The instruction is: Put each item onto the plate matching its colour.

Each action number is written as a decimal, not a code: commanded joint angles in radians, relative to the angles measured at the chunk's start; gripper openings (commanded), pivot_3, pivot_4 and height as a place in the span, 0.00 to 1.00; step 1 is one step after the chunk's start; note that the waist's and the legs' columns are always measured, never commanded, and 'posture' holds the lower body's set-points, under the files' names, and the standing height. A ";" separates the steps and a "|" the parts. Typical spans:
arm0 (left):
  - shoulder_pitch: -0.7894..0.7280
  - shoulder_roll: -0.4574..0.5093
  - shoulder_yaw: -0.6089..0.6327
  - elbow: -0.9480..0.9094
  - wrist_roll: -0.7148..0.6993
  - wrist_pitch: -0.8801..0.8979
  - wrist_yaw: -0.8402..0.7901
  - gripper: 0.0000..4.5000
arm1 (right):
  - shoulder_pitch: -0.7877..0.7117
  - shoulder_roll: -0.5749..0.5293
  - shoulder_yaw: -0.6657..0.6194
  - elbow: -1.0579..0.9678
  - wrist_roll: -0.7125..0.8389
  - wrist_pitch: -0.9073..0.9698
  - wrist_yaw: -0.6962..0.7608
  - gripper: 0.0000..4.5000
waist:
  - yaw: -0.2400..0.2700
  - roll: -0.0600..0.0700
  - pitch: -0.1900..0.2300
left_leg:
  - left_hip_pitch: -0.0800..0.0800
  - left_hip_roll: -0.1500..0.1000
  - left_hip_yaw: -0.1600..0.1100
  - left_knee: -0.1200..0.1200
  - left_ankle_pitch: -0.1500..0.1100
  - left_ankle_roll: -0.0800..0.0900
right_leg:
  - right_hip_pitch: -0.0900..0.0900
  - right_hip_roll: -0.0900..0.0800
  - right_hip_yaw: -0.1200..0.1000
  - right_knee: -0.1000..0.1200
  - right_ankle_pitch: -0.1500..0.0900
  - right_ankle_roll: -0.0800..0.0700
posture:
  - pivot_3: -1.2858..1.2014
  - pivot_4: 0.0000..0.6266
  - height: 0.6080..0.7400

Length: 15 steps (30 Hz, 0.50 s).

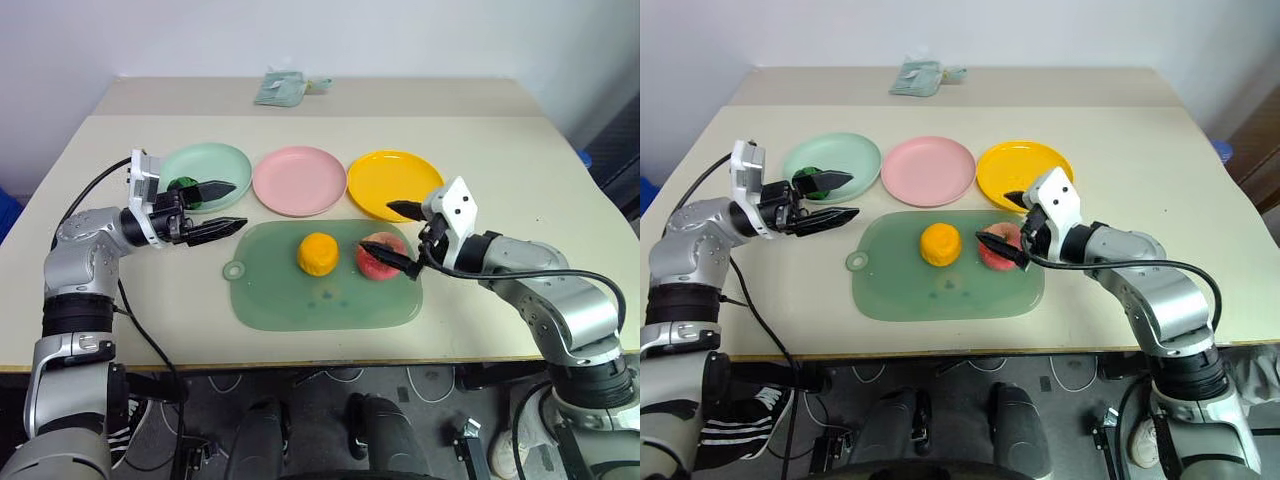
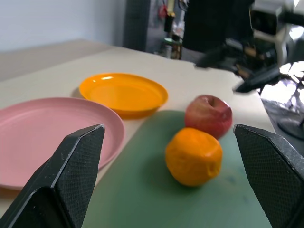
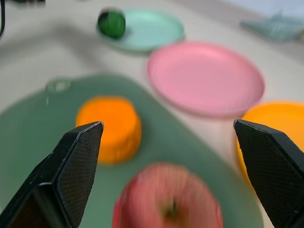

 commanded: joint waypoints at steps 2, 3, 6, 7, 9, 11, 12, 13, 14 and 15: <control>0.024 0.064 0.002 -0.018 0.001 -0.064 -0.087 0.99 | -0.074 0.057 0.070 -0.046 -0.033 0.035 -0.053 1.00 | -0.002 0.000 0.000 | 0.000 0.000 0.000 0.000 0.000 0.000 | -0.001 0.000 0.000 0.000 0.000 0.000 | 0.52 0.24 1.00; 0.024 0.077 -0.001 -0.012 0.002 -0.060 -0.099 0.99 | -0.090 0.064 0.087 -0.052 -0.034 0.046 -0.050 1.00 | -0.002 0.000 0.000 | -0.001 0.000 0.000 0.000 0.000 0.000 | -0.001 0.000 0.000 0.001 0.000 0.000 | 0.52 0.24 1.00; 0.022 0.090 -0.004 0.003 0.003 -0.070 -0.111 0.99 | -0.126 0.054 0.146 -0.054 -0.054 0.072 -0.021 1.00 | 0.001 0.000 0.000 | -0.001 0.000 0.000 0.000 0.000 0.000 | -0.002 0.000 0.000 0.001 -0.001 -0.002 | 0.52 0.24 1.00; 0.023 0.089 -0.006 0.002 0.004 -0.075 -0.109 0.99 | -0.147 0.065 0.160 -0.036 -0.059 0.084 -0.024 1.00 | 0.003 0.000 0.000 | -0.001 0.000 0.000 0.000 0.000 0.000 | -0.001 0.000 0.000 0.001 -0.002 -0.003 | 0.52 0.24 1.00; 0.034 0.081 -0.007 -0.014 -0.003 -0.072 -0.098 0.99 | -0.202 0.094 0.201 -0.001 -0.063 0.132 -0.027 1.00 | 0.002 0.000 0.000 | -0.001 0.000 0.000 0.000 0.000 0.000 | -0.001 -0.001 0.000 0.001 -0.002 -0.003 | 0.52 0.24 1.00; 0.048 0.070 -0.005 -0.037 -0.010 -0.070 -0.085 0.99 | -0.252 0.110 0.263 0.041 -0.095 0.169 -0.024 1.00 | -0.001 0.000 0.000 | -0.001 0.000 0.001 0.001 0.000 0.000 | -0.001 -0.001 0.000 0.001 -0.002 -0.003 | 0.52 0.24 1.00; 0.056 0.066 -0.004 -0.048 -0.013 -0.069 -0.079 0.99 | -0.281 0.127 0.285 0.075 -0.108 0.196 -0.031 1.00 | -0.002 0.000 0.000 | 0.000 0.000 0.001 0.001 0.000 0.000 | -0.001 -0.001 0.000 0.001 -0.002 -0.003 | 0.52 0.24 1.00; 0.060 0.063 -0.003 -0.056 -0.014 -0.068 -0.074 0.99 | -0.300 0.140 0.297 0.099 -0.116 0.214 -0.037 1.00 | -0.002 0.000 0.000 | -0.001 0.000 0.001 0.000 0.000 0.000 | -0.002 -0.001 0.000 0.001 -0.002 -0.003 | 0.52 0.24 1.00; 0.067 0.062 -0.001 -0.064 -0.016 -0.067 -0.069 0.99 | -0.321 0.152 0.316 0.124 -0.128 0.233 -0.040 1.00 | -0.002 0.000 0.000 | -0.001 0.000 0.001 0.000 0.000 0.000 | -0.002 0.000 0.000 0.002 -0.002 -0.003 | 0.52 0.24 1.00; 0.072 0.060 0.000 -0.071 -0.016 -0.067 -0.065 0.99 | -0.334 0.159 0.329 0.140 -0.138 0.246 -0.041 1.00 | -0.002 0.000 0.000 | -0.001 0.000 0.001 0.000 0.000 0.000 | -0.002 0.000 0.000 0.002 -0.002 -0.003 | 0.52 0.24 1.00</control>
